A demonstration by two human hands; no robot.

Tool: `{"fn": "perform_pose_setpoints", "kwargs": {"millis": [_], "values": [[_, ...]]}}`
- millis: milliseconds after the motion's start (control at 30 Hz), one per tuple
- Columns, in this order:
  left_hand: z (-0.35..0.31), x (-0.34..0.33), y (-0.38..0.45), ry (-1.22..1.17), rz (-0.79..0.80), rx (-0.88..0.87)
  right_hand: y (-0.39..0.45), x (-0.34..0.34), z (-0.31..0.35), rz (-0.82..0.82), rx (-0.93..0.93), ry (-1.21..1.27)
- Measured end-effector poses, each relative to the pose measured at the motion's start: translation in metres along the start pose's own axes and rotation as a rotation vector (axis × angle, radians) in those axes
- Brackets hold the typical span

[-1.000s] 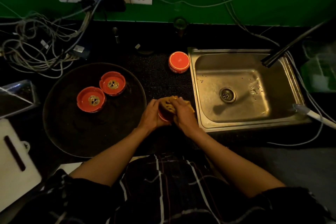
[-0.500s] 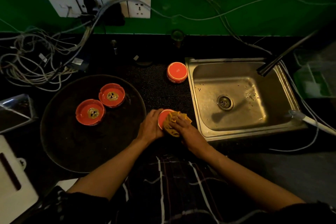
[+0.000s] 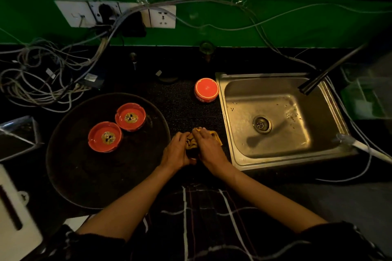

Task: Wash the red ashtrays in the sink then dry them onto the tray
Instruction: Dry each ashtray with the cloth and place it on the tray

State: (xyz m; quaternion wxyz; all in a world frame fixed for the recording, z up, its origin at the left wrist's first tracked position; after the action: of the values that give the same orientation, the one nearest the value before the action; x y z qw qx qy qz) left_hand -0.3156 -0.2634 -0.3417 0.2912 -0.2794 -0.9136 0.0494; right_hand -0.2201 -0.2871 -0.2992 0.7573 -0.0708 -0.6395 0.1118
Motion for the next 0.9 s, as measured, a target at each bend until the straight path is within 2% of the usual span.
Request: {"fn": "perform_pose_setpoints", "kwargs": {"millis": [233, 433, 500, 633, 667, 767, 833, 900], "values": [[-0.003, 0.001, -0.003, -0.015, -0.025, -0.02, -0.029, -0.02, 0.001, 0.035, 0.084, -0.085], [0.004, -0.001, -0.001, -0.016, -0.001, 0.022, -0.044, -0.007, -0.029, 0.044, 0.113, -0.041], [0.006, -0.001, -0.001, -0.033, 0.008, 0.03, -0.037, 0.004, -0.049, 0.02, 0.029, 0.027], [0.005, -0.003, -0.001, -0.025, 0.019, 0.023, -0.023, 0.036, -0.093, -0.105, -0.303, 0.246], [0.005, -0.003, -0.001, -0.02, 0.014, 0.023, -0.018, 0.036, -0.093, -0.124, -0.326, 0.253], [0.006, -0.001, -0.002, -0.049, 0.002, 0.024, -0.004, 0.015, -0.048, -0.056, -0.159, 0.272], [0.005, -0.001, -0.002, -0.072, -0.01, 0.026, -0.005, -0.014, -0.013, 0.013, -0.015, 0.132], [0.004, -0.001, -0.002, -0.084, -0.034, 0.025, -0.011, -0.03, 0.001, -0.001, 0.042, 0.047]]}}
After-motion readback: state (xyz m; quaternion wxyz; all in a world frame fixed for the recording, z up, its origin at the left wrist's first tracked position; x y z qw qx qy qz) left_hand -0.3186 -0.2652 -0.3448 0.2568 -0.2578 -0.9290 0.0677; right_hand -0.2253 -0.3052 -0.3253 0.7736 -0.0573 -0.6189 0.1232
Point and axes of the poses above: each hand's wrist, its own y-axis towards the middle knuckle, its own x-axis out of the back of the hand, z = x × y, the point moved 10 cm from there along y, towards the middle knuckle, and after that the axes turned 13 degrees about -y, right-handed, at the moved point
